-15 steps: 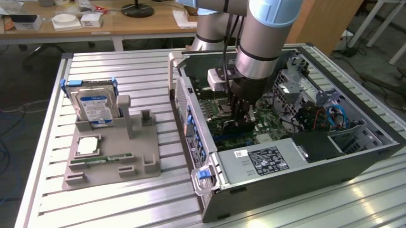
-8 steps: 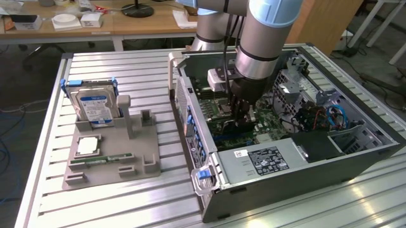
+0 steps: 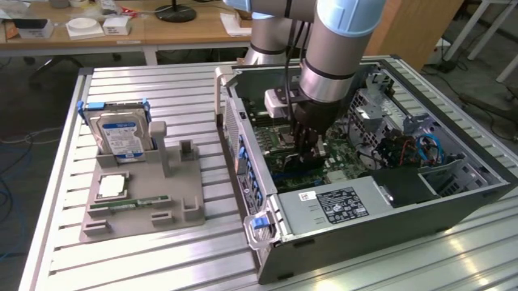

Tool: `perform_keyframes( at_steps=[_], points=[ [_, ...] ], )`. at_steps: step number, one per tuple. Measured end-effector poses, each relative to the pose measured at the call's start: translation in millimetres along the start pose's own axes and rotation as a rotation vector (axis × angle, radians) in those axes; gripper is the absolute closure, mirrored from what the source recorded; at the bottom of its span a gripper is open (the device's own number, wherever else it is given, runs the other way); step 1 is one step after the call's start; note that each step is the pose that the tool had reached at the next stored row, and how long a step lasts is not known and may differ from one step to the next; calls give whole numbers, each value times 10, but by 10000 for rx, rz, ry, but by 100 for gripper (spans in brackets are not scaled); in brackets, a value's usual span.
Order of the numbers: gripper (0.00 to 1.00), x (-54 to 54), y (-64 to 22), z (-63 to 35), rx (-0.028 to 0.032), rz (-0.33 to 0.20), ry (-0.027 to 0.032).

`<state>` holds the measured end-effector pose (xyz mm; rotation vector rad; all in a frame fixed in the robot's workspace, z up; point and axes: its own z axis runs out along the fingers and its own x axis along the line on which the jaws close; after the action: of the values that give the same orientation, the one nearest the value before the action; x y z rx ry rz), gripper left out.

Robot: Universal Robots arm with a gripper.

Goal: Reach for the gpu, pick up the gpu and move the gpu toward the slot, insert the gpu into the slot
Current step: 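Insert the gpu into the slot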

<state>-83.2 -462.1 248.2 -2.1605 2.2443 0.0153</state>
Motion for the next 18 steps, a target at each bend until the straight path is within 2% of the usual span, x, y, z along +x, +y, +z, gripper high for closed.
perform_keyframes(
  at_steps=[18],
  points=[
    [74, -5, 0, -2, 2, 0, 10]
  ],
)
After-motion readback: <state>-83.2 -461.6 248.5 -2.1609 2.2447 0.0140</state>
